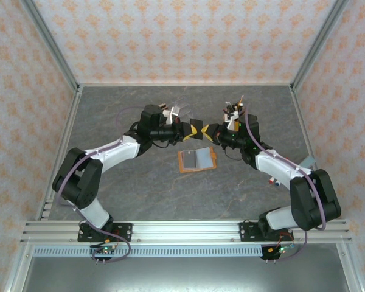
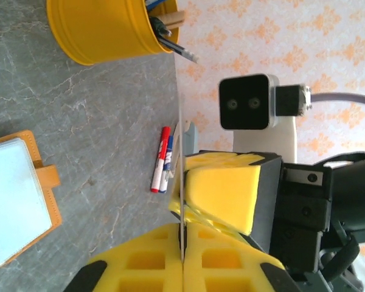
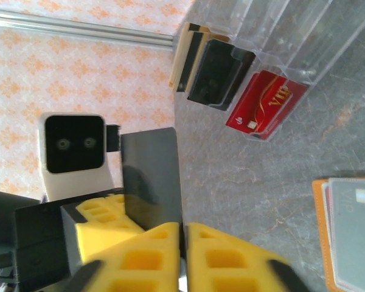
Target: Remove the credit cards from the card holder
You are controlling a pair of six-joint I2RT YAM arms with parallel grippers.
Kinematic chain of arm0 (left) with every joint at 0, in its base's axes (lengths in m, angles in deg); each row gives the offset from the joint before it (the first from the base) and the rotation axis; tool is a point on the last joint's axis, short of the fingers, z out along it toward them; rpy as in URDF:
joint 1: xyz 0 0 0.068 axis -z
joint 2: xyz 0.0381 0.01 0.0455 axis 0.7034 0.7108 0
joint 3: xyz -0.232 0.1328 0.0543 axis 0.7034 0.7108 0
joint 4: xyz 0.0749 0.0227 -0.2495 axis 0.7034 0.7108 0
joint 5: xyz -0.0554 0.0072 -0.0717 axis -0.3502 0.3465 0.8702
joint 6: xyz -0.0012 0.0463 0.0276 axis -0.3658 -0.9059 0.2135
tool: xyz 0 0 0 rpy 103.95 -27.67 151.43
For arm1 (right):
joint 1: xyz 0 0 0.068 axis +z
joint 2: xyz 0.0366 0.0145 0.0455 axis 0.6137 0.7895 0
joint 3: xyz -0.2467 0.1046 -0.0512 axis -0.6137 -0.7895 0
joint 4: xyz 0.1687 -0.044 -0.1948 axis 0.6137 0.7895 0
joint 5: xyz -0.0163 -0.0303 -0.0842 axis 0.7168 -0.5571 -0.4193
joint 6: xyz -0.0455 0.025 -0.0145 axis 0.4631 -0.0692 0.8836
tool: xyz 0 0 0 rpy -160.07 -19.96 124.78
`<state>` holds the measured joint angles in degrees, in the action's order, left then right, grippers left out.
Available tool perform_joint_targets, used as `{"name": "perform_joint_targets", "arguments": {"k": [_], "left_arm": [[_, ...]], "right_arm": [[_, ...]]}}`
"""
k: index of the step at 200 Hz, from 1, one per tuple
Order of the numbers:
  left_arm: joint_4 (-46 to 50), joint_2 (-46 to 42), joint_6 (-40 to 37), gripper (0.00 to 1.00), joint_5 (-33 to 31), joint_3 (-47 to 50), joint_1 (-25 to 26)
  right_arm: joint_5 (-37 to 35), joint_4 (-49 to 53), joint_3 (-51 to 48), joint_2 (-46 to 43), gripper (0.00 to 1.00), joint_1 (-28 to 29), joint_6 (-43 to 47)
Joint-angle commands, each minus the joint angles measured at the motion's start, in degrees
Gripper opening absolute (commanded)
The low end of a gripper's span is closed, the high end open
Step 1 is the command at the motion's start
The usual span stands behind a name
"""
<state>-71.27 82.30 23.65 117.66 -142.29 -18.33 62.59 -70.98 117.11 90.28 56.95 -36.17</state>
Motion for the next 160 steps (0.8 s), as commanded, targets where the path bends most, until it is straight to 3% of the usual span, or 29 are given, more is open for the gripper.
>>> {"name": "perform_joint_targets", "arguments": {"k": [1,12,27,56,75,102,129,160], "left_arm": [[15.21,-4.18,-14.68,0.00,-4.12,-4.88,-0.18],[25.72,-5.91,-23.61,0.00,-9.79,-7.79,-0.11],[38.27,-7.52,-35.69,0.00,-19.40,-12.37,0.17],[51.04,-7.77,-50.06,0.00,-36.30,-19.33,0.13],[55.48,-5.55,-58.06,0.00,-43.75,-23.71,0.11],[59.37,-0.91,-69.88,0.00,-49.00,-29.69,0.08],[60.57,2.23,-79.76,0.00,-47.98,-32.42,-0.40],[62.43,6.73,-85.49,0.00,-46.74,-36.37,-2.30]], "right_arm": [[-4.41,10.56,2.19,-3.15,0.35,-0.37,7.11],[-7.50,17.57,4.10,-4.20,0.52,-0.37,10.76],[-9.98,23.10,5.41,-5.69,0.66,-0.30,14.49],[-14.98,28.92,6.43,-8.10,0.83,-0.35,19.41],[-16.33,30.12,6.34,-8.51,0.92,-0.35,20.31],[-16.53,29.49,5.81,-8.10,0.97,-0.33,19.93],[-16.01,29.40,5.53,-7.62,0.98,-0.29,19.36],[-15.94,29.06,4.98,-7.46,0.99,-0.35,18.57]]}}
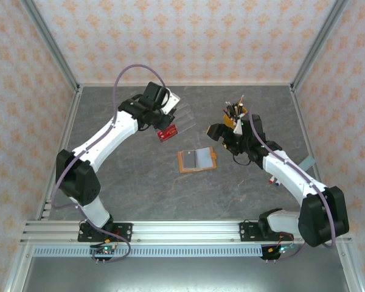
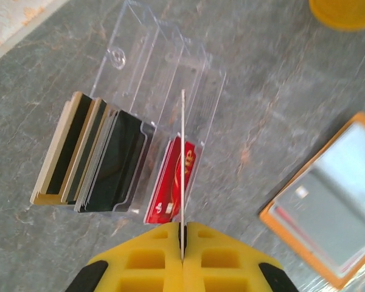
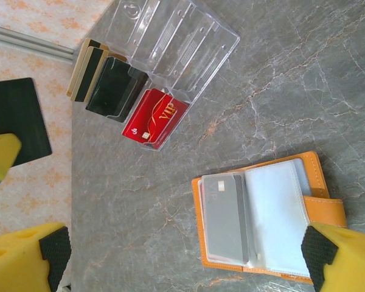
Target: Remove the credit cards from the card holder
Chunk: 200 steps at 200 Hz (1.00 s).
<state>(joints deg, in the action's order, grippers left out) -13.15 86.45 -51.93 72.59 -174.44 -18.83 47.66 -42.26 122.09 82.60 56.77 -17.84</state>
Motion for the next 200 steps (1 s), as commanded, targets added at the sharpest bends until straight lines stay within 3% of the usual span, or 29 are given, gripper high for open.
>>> {"name": "perform_joint_targets", "arguments": {"k": [1,75,129,200], "left_arm": [[4.46,2.88,-10.04,0.00,-1.63,-4.45,-1.88],[10.05,14.72,-14.81,0.00,-2.57,-14.67,-5.95],[12.37,21.60,-17.49,0.00,-3.88,-21.65,-6.18],[12.39,22.89,-18.87,0.00,-5.65,-20.66,-6.38]], "right_arm": [[-1.00,0.33,0.00,0.26,0.99,-0.14,0.19],[-0.21,-0.30,-0.40,0.57,1.00,-0.19,-0.73],[0.51,-0.26,-0.04,0.52,1.00,-0.14,-0.79],[0.23,0.05,0.03,1.35,1.00,-0.13,-1.23]]}}
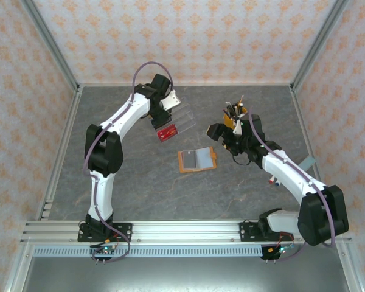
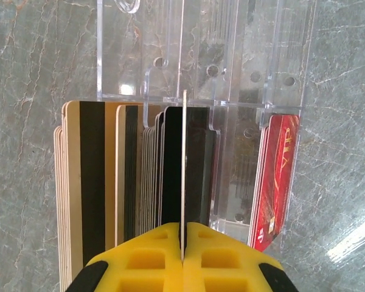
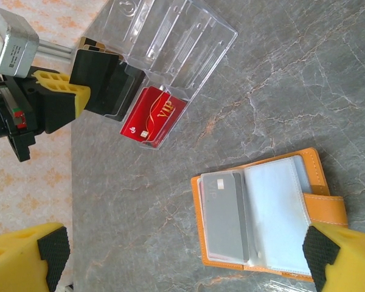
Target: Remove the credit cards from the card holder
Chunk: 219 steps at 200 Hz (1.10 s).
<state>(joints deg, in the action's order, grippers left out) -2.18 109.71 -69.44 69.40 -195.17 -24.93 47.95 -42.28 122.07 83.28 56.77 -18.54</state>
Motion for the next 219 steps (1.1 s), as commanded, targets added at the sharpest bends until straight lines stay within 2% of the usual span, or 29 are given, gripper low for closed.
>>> {"name": "perform_joint_targets", "arguments": {"k": [1,61,130,219], "left_arm": [[1.35,-0.37,-1.36,0.00,-2.45,0.15,-0.27],[-0.76,-0.13,-1.04,0.00,-3.98,1.64,-0.35],[-0.78,0.32,-1.00,0.13,-5.15,1.73,-0.32],[0.04,1.18,0.03,0.23,-6.21,-0.03,-0.26]], "right_arm": [[-0.05,0.12,0.03,0.68,1.00,-0.12,-0.51],[0.13,0.34,0.55,1.29,1.00,-0.16,-0.83],[0.11,0.43,0.73,1.82,1.00,-0.13,-1.01],[0.13,0.77,0.79,1.82,1.00,-0.13,-0.81]]}}
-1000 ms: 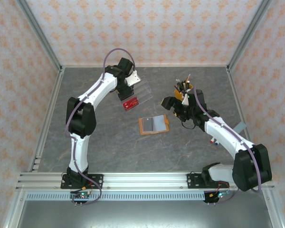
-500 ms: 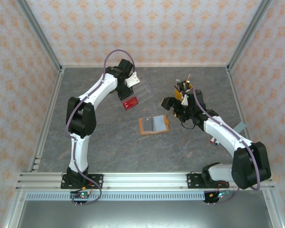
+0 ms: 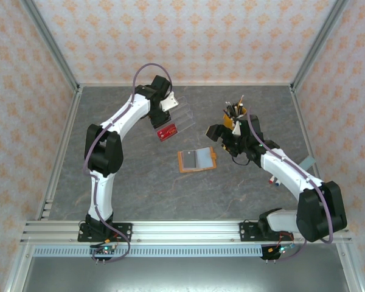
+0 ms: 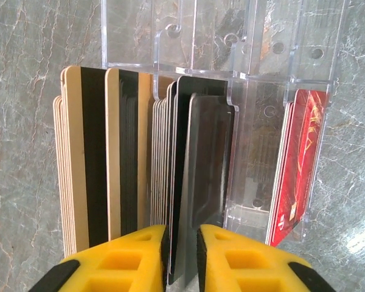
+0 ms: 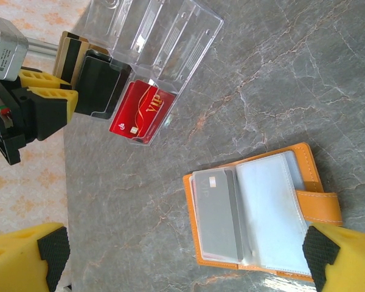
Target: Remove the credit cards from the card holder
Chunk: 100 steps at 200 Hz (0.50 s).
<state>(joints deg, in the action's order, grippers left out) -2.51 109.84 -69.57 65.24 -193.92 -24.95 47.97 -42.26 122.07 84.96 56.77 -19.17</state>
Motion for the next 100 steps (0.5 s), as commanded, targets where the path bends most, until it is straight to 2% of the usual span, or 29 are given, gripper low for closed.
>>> {"name": "perform_joint_targets", "arguments": {"k": [1,34,53,82,100], "left_arm": [[0.42,1.02,0.17,0.23,-2.07,-1.28,-0.24],[0.82,-0.16,1.32,0.24,-0.88,-1.75,-0.23],[0.68,-3.25,3.29,0.26,2.67,-1.35,-0.24],[-1.43,-9.60,9.47,0.39,8.06,0.51,-0.24],[-4.19,-14.97,14.94,0.46,10.99,3.98,-0.23]], "right_arm": [[0.11,0.80,0.75,0.14,1.00,-0.12,-0.15],[0.09,0.91,0.80,0.14,1.00,-0.18,-0.04],[0.46,0.83,0.85,0.14,1.00,-0.06,0.26],[-1.47,3.05,2.37,0.79,0.98,2.08,2.60],[-3.09,4.37,3.84,2.71,0.94,4.90,4.02]]}}
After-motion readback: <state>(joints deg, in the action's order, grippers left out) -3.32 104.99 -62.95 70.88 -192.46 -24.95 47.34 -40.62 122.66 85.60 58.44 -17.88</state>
